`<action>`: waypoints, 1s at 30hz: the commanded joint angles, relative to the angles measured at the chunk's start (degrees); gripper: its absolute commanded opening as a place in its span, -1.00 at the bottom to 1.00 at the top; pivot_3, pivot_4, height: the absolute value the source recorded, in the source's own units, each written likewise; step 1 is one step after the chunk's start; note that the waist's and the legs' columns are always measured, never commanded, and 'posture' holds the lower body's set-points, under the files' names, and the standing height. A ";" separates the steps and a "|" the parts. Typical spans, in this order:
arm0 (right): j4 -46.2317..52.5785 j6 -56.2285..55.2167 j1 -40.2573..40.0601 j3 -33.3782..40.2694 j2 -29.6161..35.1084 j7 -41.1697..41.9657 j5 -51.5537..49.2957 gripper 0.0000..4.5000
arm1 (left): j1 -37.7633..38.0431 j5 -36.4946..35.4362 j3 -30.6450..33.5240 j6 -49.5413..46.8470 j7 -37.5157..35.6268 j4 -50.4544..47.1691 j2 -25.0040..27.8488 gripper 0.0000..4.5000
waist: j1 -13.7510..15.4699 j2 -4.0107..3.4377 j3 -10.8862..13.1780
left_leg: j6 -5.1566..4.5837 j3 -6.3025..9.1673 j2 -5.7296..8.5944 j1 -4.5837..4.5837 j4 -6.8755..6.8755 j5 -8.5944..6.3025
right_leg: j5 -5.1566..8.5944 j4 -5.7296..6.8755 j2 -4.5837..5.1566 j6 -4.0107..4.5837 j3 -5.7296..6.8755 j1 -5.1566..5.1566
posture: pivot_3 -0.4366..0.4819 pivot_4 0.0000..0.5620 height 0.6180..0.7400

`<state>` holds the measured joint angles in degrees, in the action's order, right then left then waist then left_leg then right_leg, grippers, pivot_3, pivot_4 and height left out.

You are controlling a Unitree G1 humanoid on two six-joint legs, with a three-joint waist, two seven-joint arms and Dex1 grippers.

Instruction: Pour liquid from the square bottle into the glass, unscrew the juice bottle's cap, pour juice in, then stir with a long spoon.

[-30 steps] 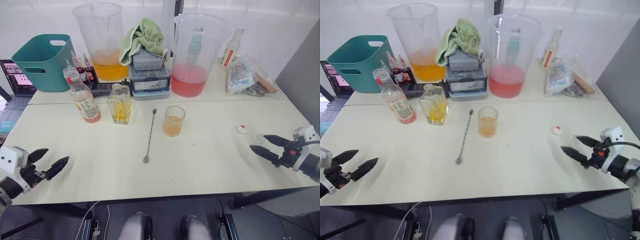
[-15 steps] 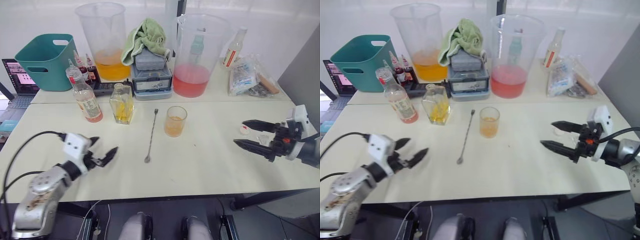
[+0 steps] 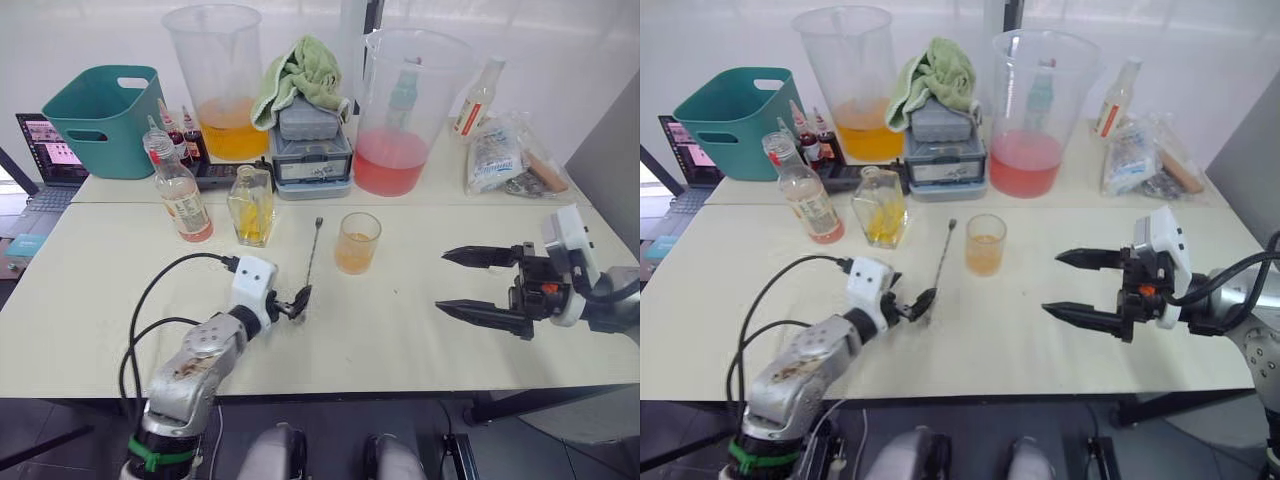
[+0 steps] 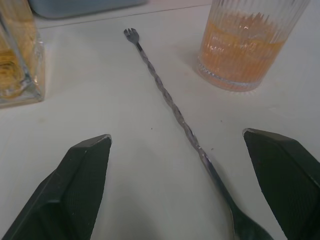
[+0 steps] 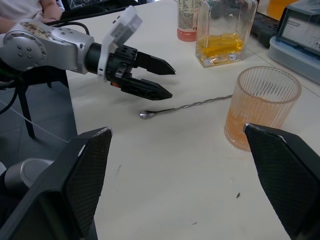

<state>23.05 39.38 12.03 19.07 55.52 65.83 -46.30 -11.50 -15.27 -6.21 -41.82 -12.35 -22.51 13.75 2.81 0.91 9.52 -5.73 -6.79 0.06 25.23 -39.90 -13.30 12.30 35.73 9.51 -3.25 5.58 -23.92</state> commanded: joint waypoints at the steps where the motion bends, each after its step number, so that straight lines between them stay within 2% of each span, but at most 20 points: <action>1: 1.21 -0.72 0.18 1.39 0.97 -0.17 -0.40 1.00 | -2.42 3.19 -2.88 1.12 1.16 2.14 -0.78 0.98 | -0.05 0.01 0.00 | 0.00 0.00 -0.01 0.01 0.00 0.00 | 0.00 0.00 -0.01 0.00 0.00 -0.01 | -0.05 -0.47 0.98; 5: 0.94 -1.30 0.21 1.25 1.04 0.01 0.16 1.00 | -5.07 6.90 -6.31 0.21 2.13 5.85 -1.32 0.98 | 0.11 0.01 0.00 | -0.03 0.00 0.00 0.02 0.00 0.01 | 0.00 0.01 -0.01 0.00 0.02 -0.02 | -0.05 -0.47 0.98; 9: 1.20 -1.95 -0.82 1.63 0.69 -0.12 0.70 1.00 | -6.63 9.23 -7.90 -2.53 3.58 8.38 -2.46 0.63 | 0.25 0.01 0.00 | -0.05 0.00 -0.01 0.03 0.00 0.00 | 0.00 0.00 0.02 0.00 0.00 -0.04 | -0.05 -0.47 0.98; 10: 1.30 -2.07 -1.21 1.83 0.65 0.01 0.75 1.00 | -6.54 9.24 -7.69 -2.82 3.56 8.39 -2.71 0.49 | 0.39 0.01 0.00 | -0.05 0.04 -0.01 0.03 -0.01 0.00 | 0.00 0.00 0.02 0.00 0.02 -0.02 | -0.05 -0.47 0.98; 11: 1.31 -2.23 -1.57 1.92 0.71 0.13 0.88 1.00 | -6.44 9.48 -7.53 -3.34 3.47 8.33 -2.70 0.26 | 0.46 0.02 -0.01 | -0.05 0.04 -0.01 0.03 -0.01 -0.01 | 0.00 0.00 0.03 0.00 0.02 0.00 | -0.05 -0.47 0.98; 13: 0.95 -3.05 -1.94 1.75 0.82 0.41 1.42 1.00 | -6.08 9.68 -6.55 -4.65 3.68 8.16 -2.63 -0.01 | 0.46 0.01 -0.02 | -0.07 0.05 0.00 0.03 -0.02 -0.02 | 0.00 0.00 0.07 0.00 0.00 -0.01 | -0.05 -0.47 0.98; 18: -1.16 -5.92 -1.27 -0.07 0.32 0.34 4.41 1.00 | -3.95 10.35 -5.35 -3.02 1.52 6.51 0.60 -0.78 | 0.19 -0.01 -0.03 | -0.04 0.05 -0.02 0.02 -0.01 0.00 | 0.00 0.00 0.04 0.00 0.01 -0.03 | -0.05 -0.47 0.98; 20: -1.64 -6.45 -1.05 -0.61 0.13 0.47 4.82 1.00 | -2.93 10.31 -4.33 -2.89 0.86 5.25 1.97 -0.99 | 0.04 -0.01 -0.03 | -0.04 0.04 -0.02 0.02 -0.01 -0.01 | 0.00 0.00 0.05 0.00 0.00 -0.03 | -0.05 -0.47 0.98; 23: -2.25 -7.03 -0.70 -1.19 -0.09 0.70 5.09 1.00 | -1.74 10.44 -3.59 -2.51 -0.53 3.50 4.18 -0.99 | -0.27 -0.01 -0.03 | -0.02 0.05 -0.04 0.02 0.02 0.00 | 0.00 0.01 0.04 0.01 0.00 -0.06 | -0.05 -0.47 0.98; 30: -3.81 -8.53 0.20 -3.33 -1.05 1.27 5.82 1.00 | 3.91 6.95 4.81 1.18 -6.81 -3.56 11.42 -0.99 | -0.77 -0.01 -0.03 | 0.04 0.02 -0.11 0.02 0.10 0.02 | 0.03 0.03 0.01 0.05 0.01 -0.17 | -0.05 -0.47 0.98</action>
<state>18.90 32.05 11.19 15.12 54.41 66.43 -40.48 -8.20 -7.79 -4.44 -41.84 -18.00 -23.67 23.83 2.04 0.90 9.49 -5.63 -6.77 -0.06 25.25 -39.81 -13.31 12.33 35.75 9.52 -3.20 5.60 -24.08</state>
